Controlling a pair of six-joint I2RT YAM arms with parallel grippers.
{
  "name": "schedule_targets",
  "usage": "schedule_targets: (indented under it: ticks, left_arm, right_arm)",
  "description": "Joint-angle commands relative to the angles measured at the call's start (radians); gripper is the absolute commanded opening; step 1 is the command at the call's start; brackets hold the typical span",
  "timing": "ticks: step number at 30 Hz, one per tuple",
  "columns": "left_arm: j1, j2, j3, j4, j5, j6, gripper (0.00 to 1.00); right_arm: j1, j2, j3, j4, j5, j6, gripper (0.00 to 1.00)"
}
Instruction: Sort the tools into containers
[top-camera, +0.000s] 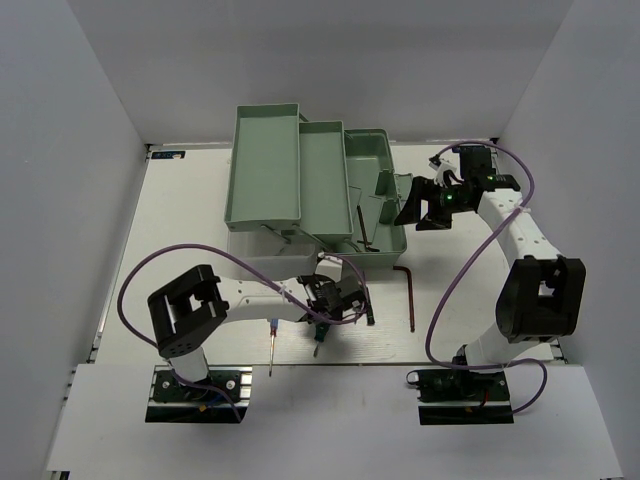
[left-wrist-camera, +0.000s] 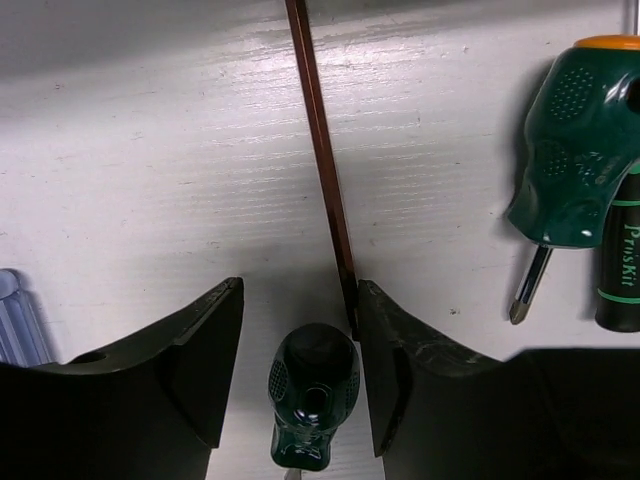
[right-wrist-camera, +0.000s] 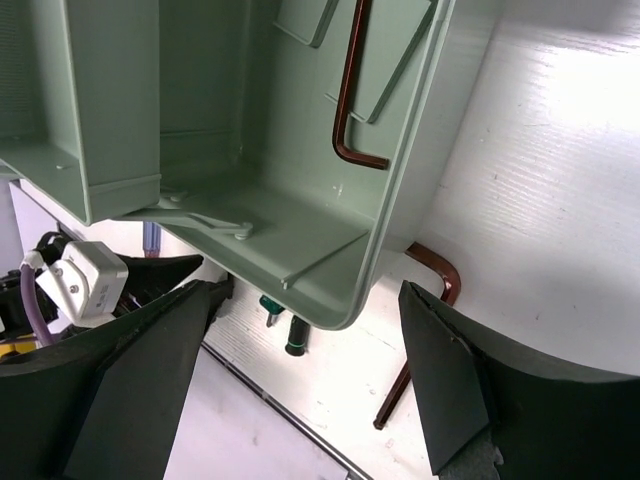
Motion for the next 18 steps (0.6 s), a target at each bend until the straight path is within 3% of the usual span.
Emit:
schedule_targets:
  ticks: [1, 10, 18]
  left_arm:
    - [0.010, -0.011, 0.000, 0.007, -0.032, -0.024, 0.60]
    - [0.029, 0.036, -0.001, 0.112, -0.022, 0.028, 0.59]
    - [0.029, 0.086, -0.074, 0.145, -0.001, 0.028, 0.36]
  right_arm:
    - [-0.006, -0.046, -0.005, 0.014, -0.025, -0.008, 0.83]
    - [-0.012, -0.060, -0.057, 0.012, -0.028, -0.014, 0.83]
    - [-0.029, -0.069, -0.077, 0.014, -0.036, -0.014, 0.83]
